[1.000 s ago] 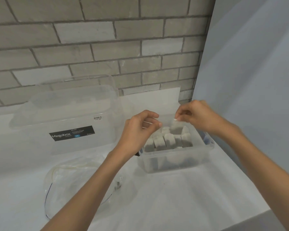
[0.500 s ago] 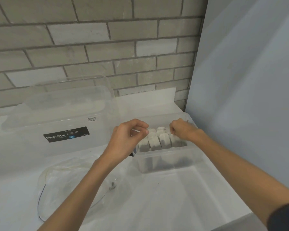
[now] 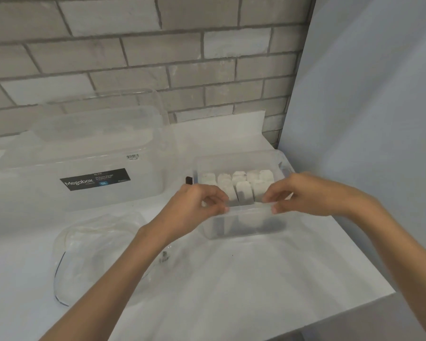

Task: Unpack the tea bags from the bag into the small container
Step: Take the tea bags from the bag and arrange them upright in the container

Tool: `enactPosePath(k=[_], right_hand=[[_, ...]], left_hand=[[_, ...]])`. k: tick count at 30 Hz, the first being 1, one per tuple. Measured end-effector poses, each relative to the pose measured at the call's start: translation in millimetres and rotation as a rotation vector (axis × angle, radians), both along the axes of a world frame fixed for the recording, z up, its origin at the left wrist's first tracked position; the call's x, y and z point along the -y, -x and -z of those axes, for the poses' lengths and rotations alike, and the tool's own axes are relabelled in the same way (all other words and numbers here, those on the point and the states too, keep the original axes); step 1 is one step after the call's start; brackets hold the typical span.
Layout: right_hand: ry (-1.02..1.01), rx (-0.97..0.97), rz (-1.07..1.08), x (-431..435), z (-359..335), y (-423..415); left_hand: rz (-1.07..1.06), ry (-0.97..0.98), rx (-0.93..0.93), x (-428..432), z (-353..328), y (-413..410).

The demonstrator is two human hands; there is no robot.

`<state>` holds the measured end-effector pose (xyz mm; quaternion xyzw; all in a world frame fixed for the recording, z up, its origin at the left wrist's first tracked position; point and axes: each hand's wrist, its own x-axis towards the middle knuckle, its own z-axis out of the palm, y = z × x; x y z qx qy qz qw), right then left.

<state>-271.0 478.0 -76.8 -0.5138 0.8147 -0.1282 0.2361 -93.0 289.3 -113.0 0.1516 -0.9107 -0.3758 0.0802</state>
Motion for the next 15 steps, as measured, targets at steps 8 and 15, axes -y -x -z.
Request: enactPosePath(k=[8,15], right_hand=[[0.091,-0.061,0.059,-3,23,19],[0.286,-0.059,0.083,35,31,40]], left_hand=[[-0.005,0.084,-0.038,3,16,2],[-0.136,0.107,-0.129,30,26,28]])
